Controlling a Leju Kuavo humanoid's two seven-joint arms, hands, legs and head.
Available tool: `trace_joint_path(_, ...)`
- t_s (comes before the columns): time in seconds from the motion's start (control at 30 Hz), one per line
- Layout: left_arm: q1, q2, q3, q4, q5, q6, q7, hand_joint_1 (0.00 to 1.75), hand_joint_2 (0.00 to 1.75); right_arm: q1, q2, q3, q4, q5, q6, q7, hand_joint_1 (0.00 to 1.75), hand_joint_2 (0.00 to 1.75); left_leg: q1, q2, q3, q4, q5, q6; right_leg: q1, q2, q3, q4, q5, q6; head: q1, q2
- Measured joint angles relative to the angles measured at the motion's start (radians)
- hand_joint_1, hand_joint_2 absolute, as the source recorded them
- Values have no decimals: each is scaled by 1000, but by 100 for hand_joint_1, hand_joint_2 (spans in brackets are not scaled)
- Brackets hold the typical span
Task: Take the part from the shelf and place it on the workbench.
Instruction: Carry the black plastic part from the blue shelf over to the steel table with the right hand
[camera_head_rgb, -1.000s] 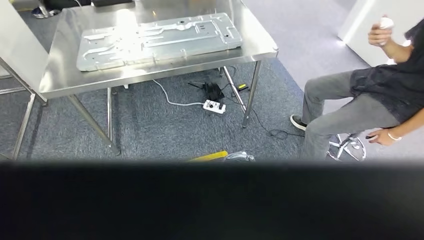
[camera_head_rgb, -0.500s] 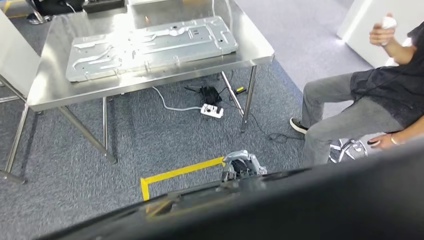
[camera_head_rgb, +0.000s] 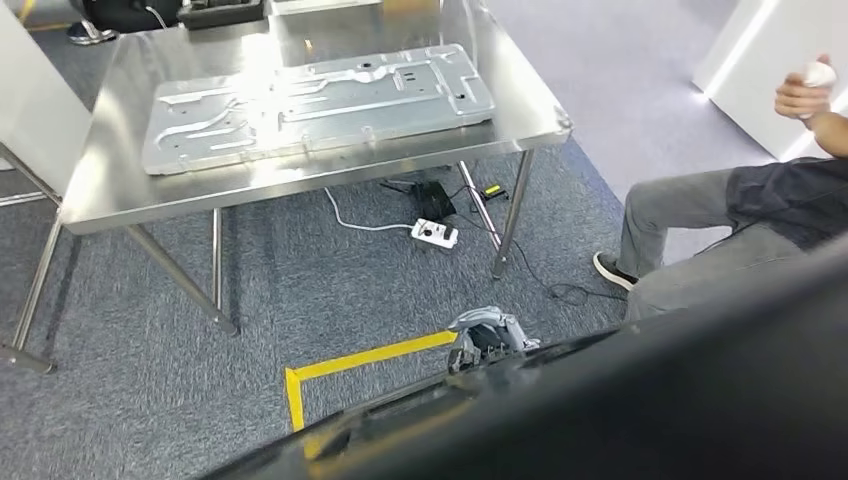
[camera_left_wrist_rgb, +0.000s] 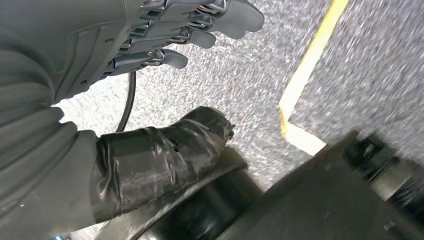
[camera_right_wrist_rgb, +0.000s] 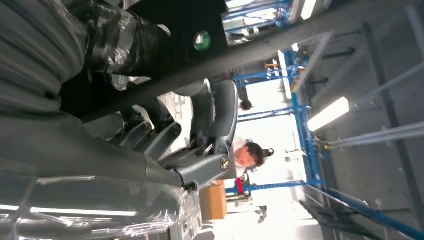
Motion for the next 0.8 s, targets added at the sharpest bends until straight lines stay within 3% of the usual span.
trace_joint_path(0.13,0,3,13,0,18,4,-8,0,175,10,-1,0,-11,43,0,19,175,175,2,2,2,31,-18,-23,3,2,22,-14,-4,-30,0,0)
trace_joint_path(0.2,-1,4,21,0,35,9,-10,0,175,14,-1,0,-16,62,0,31,175,175,4,4,-46,118,-54,-32,1,0,37,-19,-9,-39,-2,0)
trace_joint_path(0.27,1,6,31,0,51,13,-13,0,175,20,-1,-2,-18,82,0,43,175,175,5,4,-124,234,-91,-35,4,-1,45,-20,-17,-46,-3,0)
trace_joint_path(0.3,3,6,37,0,56,14,-14,0,175,26,-1,-4,-19,88,0,45,175,175,5,4,-153,266,-92,-35,6,0,50,-20,-21,-47,-4,0)
trace_joint_path(0.33,4,6,41,0,59,14,-14,0,175,32,-1,-8,-20,92,0,44,175,175,4,4,-166,264,-72,-32,7,1,57,-20,-27,-47,-4,0)
trace_joint_path(0.37,5,6,45,0,61,14,-14,0,175,38,-1,-12,-22,92,0,41,175,175,3,4,-161,227,-34,-27,9,2,66,-20,-33,-47,-4,0)
trace_joint_path(0.43,6,7,50,0,65,13,-10,0,175,49,-1,-22,-25,93,0,32,175,175,-3,5,-125,105,49,-13,11,3,83,-21,-44,-46,-3,0)
trace_joint_path(0.47,6,7,54,0,68,12,-7,0,175,55,-1,-27,-27,93,0,29,175,175,-9,5,-111,56,61,-6,11,4,87,-22,-49,-43,-3,0)
trace_joint_path(0.57,9,7,63,0,70,2,1,0,175,71,-1,-43,-35,96,0,22,175,175,-17,4,-92,13,54,10,10,5,90,-27,-61,-27,-6,0)
trace_joint_path(0.67,11,2,64,0,70,1,1,0,175,83,-3,-57,-47,93,0,17,175,175,-5,5,-62,-17,70,15,14,1,92,-3,-87,-10,-5,0)
trace_joint_path(0.7,10,-1,66,0,70,3,-3,0,175,86,-4,-60,-50,89,0,15,175,175,-1,6,-54,-26,71,17,13,0,73,37,-108,-5,-4,0)
trace_joint_path(0.77,8,-7,70,0,75,11,-16,0,175,89,-6,-64,-54,76,0,12,175,175,-1,6,-45,-29,64,20,9,-1,4,157,-159,2,-3,0)
trace_joint_path(0.8,9,-9,73,0,78,16,-23,0,175,90,-8,-65,-55,70,0,12,175,175,-1,6,-41,-28,60,21,6,-1,-27,204,-168,6,-3,0)
